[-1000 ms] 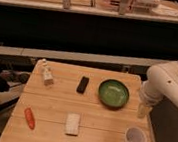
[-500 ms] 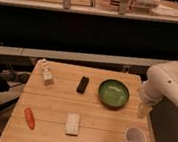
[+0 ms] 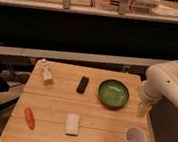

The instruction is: Push the eraser across the table

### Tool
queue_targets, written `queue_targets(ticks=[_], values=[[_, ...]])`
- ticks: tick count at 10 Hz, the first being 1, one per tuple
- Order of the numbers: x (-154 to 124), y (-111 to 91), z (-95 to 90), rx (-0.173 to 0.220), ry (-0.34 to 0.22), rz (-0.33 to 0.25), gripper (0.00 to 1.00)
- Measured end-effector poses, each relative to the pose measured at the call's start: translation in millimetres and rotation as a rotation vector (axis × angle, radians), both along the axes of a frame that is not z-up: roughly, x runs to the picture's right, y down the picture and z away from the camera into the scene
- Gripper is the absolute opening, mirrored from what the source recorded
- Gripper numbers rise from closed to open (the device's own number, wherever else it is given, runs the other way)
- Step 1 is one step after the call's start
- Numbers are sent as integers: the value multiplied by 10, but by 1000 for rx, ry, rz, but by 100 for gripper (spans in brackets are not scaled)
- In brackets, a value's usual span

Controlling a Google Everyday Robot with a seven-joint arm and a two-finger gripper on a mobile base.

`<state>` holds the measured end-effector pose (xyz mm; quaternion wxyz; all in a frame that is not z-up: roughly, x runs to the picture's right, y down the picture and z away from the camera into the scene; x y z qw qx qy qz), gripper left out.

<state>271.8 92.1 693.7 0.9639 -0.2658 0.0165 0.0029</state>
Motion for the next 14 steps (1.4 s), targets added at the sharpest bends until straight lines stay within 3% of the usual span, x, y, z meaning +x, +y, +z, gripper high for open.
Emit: queue_targets(ticks=[3, 9, 14], values=[[-309, -278, 230, 39, -37, -65, 80], [-721, -647, 579, 90, -102, -162, 80], [-942, -805, 808, 114, -146, -211, 80]])
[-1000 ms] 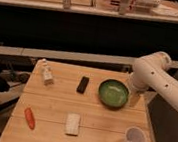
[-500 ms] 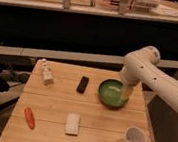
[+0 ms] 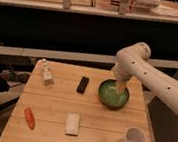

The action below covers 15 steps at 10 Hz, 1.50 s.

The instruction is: Push the eraser across the table

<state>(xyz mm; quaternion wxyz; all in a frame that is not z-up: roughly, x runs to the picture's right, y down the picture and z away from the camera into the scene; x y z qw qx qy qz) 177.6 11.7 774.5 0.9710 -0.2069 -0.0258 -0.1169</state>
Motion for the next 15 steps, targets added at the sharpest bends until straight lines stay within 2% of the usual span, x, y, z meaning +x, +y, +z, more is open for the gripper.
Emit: queue_targets(ticks=[8, 15], values=[[-229, -73, 328, 14, -48, -30, 80], [-336, -42, 570, 15, -62, -38, 80]])
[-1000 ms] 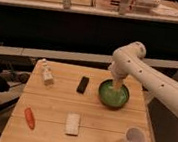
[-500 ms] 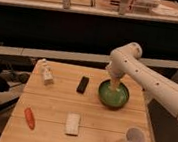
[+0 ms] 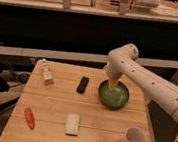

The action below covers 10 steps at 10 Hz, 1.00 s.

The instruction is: Push the eraser across the table

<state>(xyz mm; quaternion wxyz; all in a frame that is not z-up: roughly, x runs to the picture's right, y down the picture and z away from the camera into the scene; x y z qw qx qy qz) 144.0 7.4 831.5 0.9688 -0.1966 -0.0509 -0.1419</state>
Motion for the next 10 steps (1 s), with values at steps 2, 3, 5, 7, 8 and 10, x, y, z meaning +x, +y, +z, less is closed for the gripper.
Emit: queue_targets(ticks=[2, 3, 5, 7, 8, 10], values=[[-23, 5, 39, 1, -1, -1, 80], [-34, 15, 68, 1, -1, -2, 80], [-64, 25, 115, 0, 0, -3, 80], [-85, 34, 158, 0, 2, -4, 80], [-97, 41, 180, -1, 3, -5, 80], [-127, 59, 230, -3, 4, -5, 80]])
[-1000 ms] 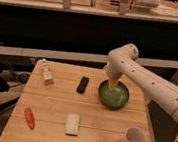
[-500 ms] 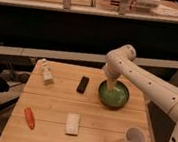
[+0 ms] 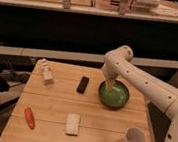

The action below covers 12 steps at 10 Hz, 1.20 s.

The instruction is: Push the eraser across the table

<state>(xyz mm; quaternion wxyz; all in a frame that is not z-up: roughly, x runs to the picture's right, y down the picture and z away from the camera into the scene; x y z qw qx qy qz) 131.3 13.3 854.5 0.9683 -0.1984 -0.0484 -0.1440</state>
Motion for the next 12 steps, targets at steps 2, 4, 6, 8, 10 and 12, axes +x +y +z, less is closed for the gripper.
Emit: queue_targets(ticks=[2, 4, 6, 8, 10, 12], values=[[-21, 21, 43, -2, 1, 0, 80], [-34, 36, 83, -5, 2, 1, 74], [-48, 71, 139, -8, 1, 3, 67], [-58, 93, 185, -12, 1, 4, 61], [-45, 100, 247, -17, 2, 5, 41], [-70, 121, 316, -24, -1, 1, 23]])
